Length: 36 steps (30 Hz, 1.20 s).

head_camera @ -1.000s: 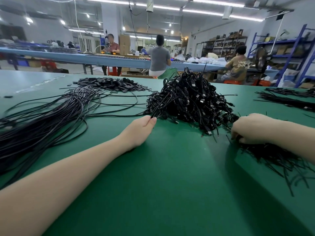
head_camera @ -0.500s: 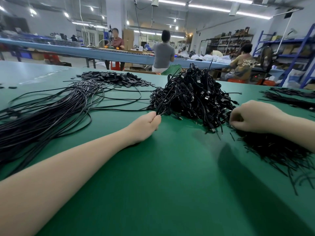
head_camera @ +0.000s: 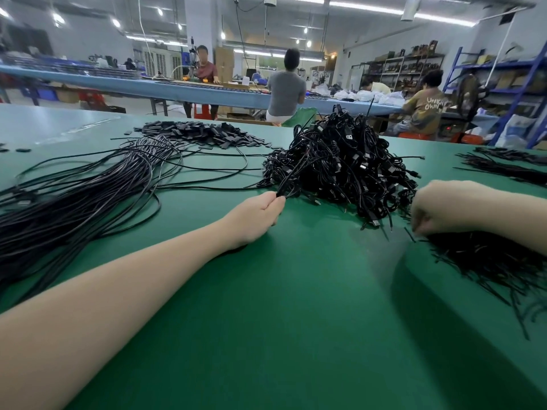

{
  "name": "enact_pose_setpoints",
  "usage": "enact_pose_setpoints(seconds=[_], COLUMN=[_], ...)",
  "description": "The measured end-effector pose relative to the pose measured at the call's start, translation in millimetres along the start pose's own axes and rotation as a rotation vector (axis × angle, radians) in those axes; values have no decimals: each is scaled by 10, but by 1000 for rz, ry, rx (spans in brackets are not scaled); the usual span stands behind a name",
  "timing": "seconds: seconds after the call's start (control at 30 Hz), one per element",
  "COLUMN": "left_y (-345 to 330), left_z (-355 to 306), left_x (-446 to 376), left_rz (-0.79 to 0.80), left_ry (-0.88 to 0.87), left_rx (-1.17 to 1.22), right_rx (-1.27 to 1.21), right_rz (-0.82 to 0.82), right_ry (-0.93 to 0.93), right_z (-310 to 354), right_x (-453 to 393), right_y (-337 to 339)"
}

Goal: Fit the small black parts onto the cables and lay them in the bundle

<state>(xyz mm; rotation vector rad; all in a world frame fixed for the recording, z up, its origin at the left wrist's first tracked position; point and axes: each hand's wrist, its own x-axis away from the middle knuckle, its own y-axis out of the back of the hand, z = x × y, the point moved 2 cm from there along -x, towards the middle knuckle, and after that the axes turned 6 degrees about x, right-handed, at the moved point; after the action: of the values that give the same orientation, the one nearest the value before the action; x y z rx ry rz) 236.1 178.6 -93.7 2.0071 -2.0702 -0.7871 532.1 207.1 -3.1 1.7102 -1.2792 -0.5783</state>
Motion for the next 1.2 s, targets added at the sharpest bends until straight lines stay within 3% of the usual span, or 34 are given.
enact_pose_setpoints(seconds=[0.07,0.13,0.2,0.3,0.53,0.83,0.97,1.0,1.07,1.13,1.2], left_y=[-5,-4,4,12,-35,-52,-47,-56,-88,-112,-138], left_z=[1,-7,-29,-61,-103,-99,-116,-153,-248,-335,-378], left_x=[-1,-1,11,29,74,69,89,115,193,216,199], left_rz=[13,26,26,-5,-36,19,-38,-74,-152,-236,-275], left_ry=[9,21,37,31,-118,-158,-242,-309,-480,-547,-575], left_rx=[20,70,112,-1,-423,-586,-837,-929,-1118,-1259,-1378], right_rx=[-136,-443,-775,-1008,-949,-999,-990,-931,-580,-259,-375], right_rz=[-233,-551,-760,-866,-1125,-1164,-1161,-1187,-1256,-1167,-903], right_ry=[0,-6,10,89,186,242,267,277,298,311,332], right_z=[-10,126,401,938,1507,1532,1554,1547,1516,1445,1310], right_x=[10,32,43,-67,-266,-234,-162,-126,-54,-61,-101], right_y=[59,188,264,285,125,158,185,205,299,427,552])
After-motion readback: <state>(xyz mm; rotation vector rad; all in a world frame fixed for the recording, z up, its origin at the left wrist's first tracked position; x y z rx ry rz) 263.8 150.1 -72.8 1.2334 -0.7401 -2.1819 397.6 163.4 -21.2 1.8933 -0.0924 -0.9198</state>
